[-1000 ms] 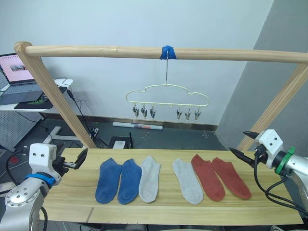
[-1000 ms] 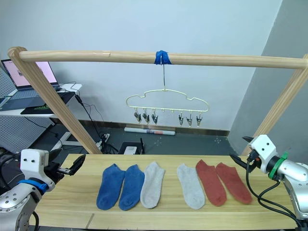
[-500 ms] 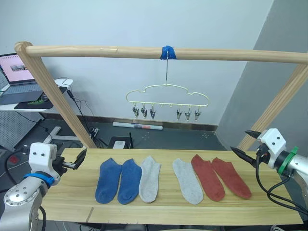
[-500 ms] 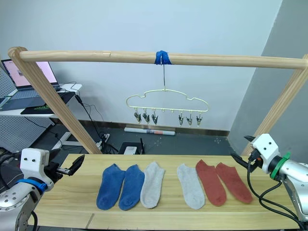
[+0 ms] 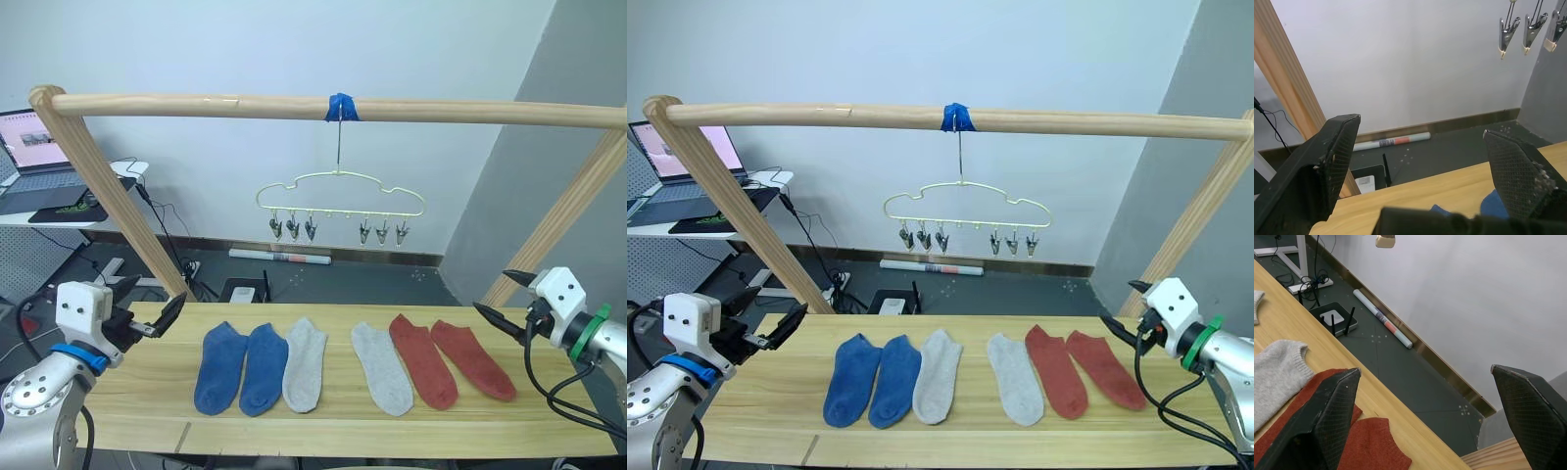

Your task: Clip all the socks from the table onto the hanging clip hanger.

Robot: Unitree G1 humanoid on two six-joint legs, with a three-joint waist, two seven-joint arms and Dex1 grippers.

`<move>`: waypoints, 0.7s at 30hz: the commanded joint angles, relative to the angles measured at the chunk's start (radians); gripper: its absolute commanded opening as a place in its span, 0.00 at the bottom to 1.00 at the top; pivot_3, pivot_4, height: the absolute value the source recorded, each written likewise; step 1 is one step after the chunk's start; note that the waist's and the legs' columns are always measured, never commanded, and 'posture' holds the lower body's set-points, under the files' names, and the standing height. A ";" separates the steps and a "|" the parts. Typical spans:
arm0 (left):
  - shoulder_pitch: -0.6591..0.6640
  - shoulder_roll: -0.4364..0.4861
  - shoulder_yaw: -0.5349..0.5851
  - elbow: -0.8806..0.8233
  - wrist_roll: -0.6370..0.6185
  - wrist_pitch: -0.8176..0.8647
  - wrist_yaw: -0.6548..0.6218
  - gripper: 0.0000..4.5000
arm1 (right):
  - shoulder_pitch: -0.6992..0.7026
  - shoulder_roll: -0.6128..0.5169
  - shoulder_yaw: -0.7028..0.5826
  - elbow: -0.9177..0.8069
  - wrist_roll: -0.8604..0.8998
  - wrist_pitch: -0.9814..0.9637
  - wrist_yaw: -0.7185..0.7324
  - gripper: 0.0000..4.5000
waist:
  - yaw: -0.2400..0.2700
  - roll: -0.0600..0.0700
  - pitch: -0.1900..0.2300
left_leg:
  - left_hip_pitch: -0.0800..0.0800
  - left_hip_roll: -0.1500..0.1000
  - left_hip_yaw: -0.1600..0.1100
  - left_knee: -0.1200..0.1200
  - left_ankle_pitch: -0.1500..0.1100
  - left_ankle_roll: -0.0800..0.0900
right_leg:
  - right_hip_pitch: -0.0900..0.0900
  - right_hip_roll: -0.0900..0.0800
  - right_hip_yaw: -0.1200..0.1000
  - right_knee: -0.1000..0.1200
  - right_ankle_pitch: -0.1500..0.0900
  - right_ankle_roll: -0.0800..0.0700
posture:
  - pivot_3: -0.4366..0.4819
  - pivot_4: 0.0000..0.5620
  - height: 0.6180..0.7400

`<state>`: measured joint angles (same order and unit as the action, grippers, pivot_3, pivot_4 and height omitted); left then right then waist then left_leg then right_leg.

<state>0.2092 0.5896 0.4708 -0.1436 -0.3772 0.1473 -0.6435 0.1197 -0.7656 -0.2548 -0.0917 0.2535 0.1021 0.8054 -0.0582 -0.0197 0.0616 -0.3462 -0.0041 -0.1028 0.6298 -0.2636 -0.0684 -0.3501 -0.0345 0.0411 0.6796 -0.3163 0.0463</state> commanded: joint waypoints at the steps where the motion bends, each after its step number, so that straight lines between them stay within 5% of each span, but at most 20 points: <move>1: -0.039 -0.024 0.000 -0.030 -0.004 -0.011 0.044 1.00 | 0.011 0.002 -0.034 -0.029 0.007 -0.031 -0.002 1.00 | -0.001 0.000 0.000 | 0.000 0.000 0.000 0.000 0.000 0.000 | 0.000 0.000 0.000 0.000 0.000 0.000 | 0.34 0.00 1.00; 12: -0.095 -0.082 -0.120 -0.086 0.037 0.116 0.150 1.00 | 0.006 0.039 0.024 -0.331 0.129 0.178 -0.032 1.00 | -0.027 0.002 0.017 | 0.000 0.000 0.000 0.001 0.000 0.000 | 0.001 0.001 0.001 0.000 0.000 0.005 | 0.26 0.16 1.00; 21: -0.226 -0.183 -0.149 -0.136 0.042 0.110 0.280 1.00 | -0.135 0.041 0.064 -0.588 0.271 0.420 -0.117 1.00 | -0.041 -0.002 0.096 | -0.002 0.002 0.001 0.002 0.001 0.001 | -0.002 0.003 0.003 0.000 0.002 0.004 | 0.20 0.34 1.00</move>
<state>0.0019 0.4150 0.3191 -0.2427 -0.3381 0.2761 -0.3879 0.0068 -0.7267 -0.1931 -0.6245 0.4932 0.4895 0.7116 -0.0997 -0.0219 0.1580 -0.3492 -0.0020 -0.1024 0.6315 -0.2631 -0.0678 -0.3521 -0.0317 0.0434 0.6790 -0.3132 0.0487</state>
